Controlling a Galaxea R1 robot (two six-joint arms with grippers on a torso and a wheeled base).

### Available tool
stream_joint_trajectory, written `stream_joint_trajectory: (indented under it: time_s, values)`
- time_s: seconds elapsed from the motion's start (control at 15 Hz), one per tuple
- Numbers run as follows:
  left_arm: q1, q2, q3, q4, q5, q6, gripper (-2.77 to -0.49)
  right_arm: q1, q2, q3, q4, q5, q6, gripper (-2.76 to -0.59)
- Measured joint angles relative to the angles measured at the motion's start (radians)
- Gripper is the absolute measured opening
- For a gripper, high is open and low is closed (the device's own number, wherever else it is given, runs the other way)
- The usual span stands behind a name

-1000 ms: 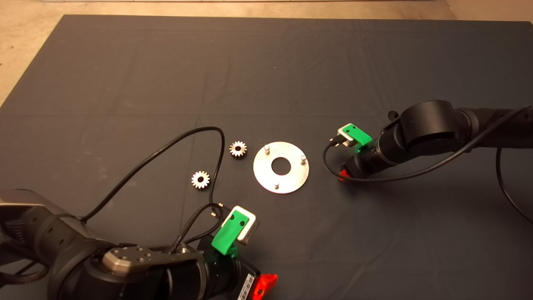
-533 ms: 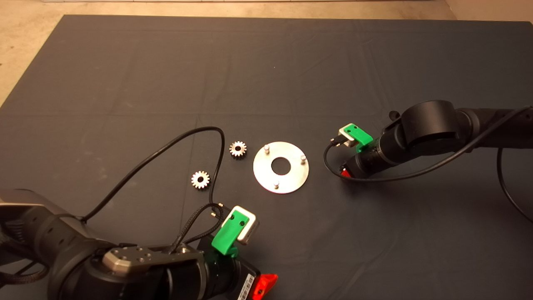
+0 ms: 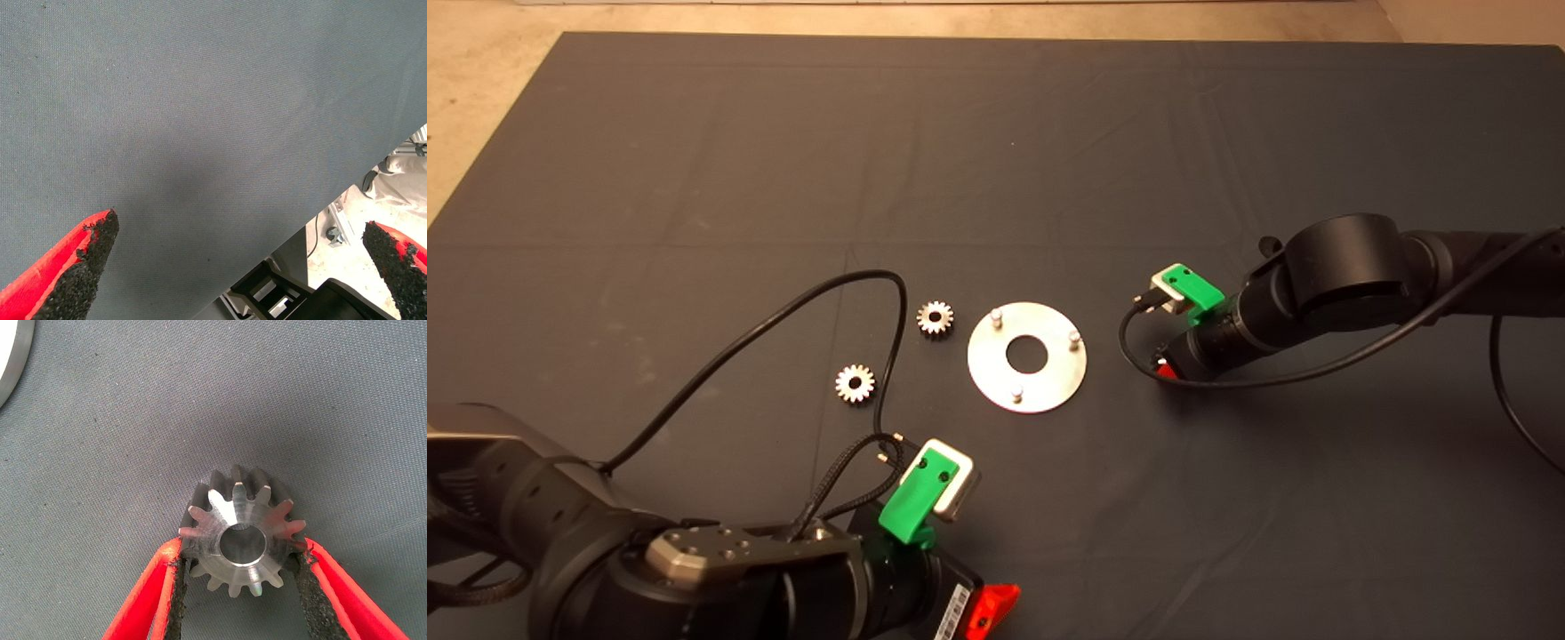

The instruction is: Install three planetary gears onto the carrier pins

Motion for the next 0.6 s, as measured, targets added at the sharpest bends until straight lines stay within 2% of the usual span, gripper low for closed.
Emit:
stream_joint_trajectory:
  time_s: [0.2, 0.6]
  values:
    - [0.0, 0.0, 0.0, 0.0, 0.0, 0.0, -0.62, 0.0, -0.005, 0.0, 0.0, 0.006, -0.002, -2.39]
    - [0.0, 0.0, 0.0, 0.002, 0.0, -0.003, -0.62, 0.0, -0.005, 0.001, 0.0, 0.006, -0.007, -2.44]
